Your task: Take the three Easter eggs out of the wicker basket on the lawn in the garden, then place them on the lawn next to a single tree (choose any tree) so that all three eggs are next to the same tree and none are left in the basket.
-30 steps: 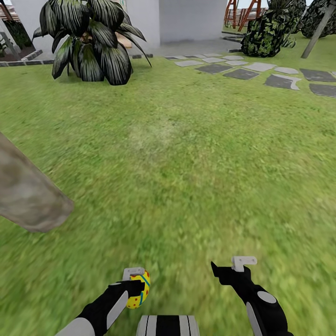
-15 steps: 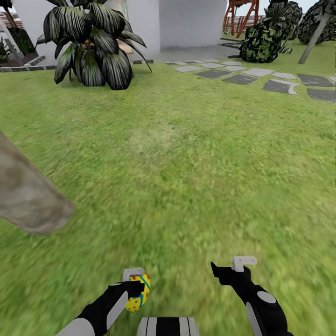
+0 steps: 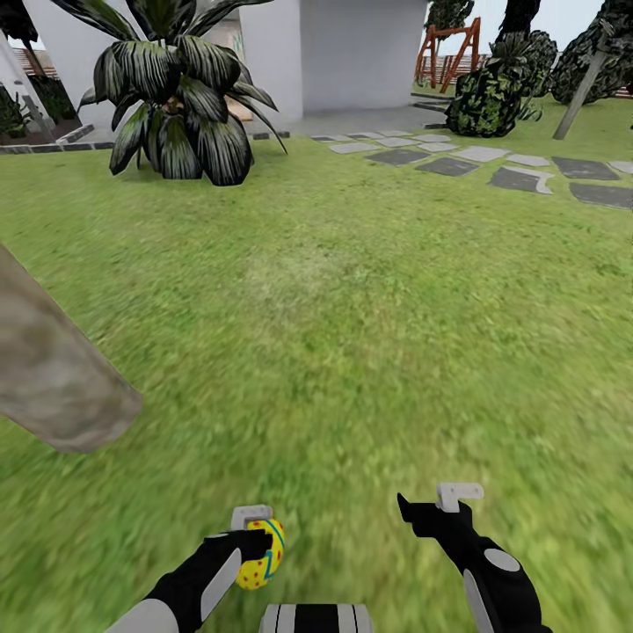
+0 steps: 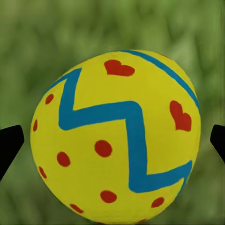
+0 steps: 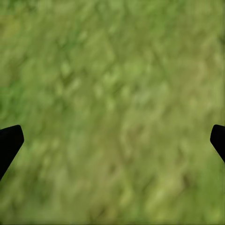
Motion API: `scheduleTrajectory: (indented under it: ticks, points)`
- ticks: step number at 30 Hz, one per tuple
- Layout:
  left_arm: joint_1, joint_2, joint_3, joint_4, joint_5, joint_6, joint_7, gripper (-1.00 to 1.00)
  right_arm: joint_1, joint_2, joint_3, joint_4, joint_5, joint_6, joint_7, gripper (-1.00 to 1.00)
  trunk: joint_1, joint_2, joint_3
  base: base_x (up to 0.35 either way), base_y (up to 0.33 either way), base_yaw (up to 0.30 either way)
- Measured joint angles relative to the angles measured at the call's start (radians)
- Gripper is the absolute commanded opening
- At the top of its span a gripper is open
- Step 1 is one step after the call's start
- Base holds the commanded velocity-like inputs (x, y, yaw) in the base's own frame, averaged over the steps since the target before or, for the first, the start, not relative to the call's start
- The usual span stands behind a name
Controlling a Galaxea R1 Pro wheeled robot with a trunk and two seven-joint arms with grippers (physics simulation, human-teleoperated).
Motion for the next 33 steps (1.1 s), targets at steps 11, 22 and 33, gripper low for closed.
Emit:
scheduleTrajectory:
  ticks: [11, 22, 33]
  points:
    - [0.000, -0.001, 0.010, -0.002, 0.002, 0.042, 0.000, 1.00, 0.000, 0.001, 0.000, 0.001, 0.000, 0.000, 0.000, 1.00, -0.004, 0.002, 0.035, -0.017, 0.000, 0.000]
    - [0.000, -0.001, 0.009, -0.003, 0.002, 0.044, 0.000, 1.00, 0.000, 0.001, 0.000, 0.001, 0.000, 0.000, 0.000, 1.00, -0.008, 0.005, 0.077, -0.306, 0.000, 0.000]
    - [0.000, -0.002, 0.009, -0.001, 0.002, 0.044, 0.000, 1.00, 0.000, 0.001, 0.000, 0.001, 0.000, 0.000, 0.000, 1.00, -0.014, 0.007, 0.120, -0.081, 0.000, 0.000]
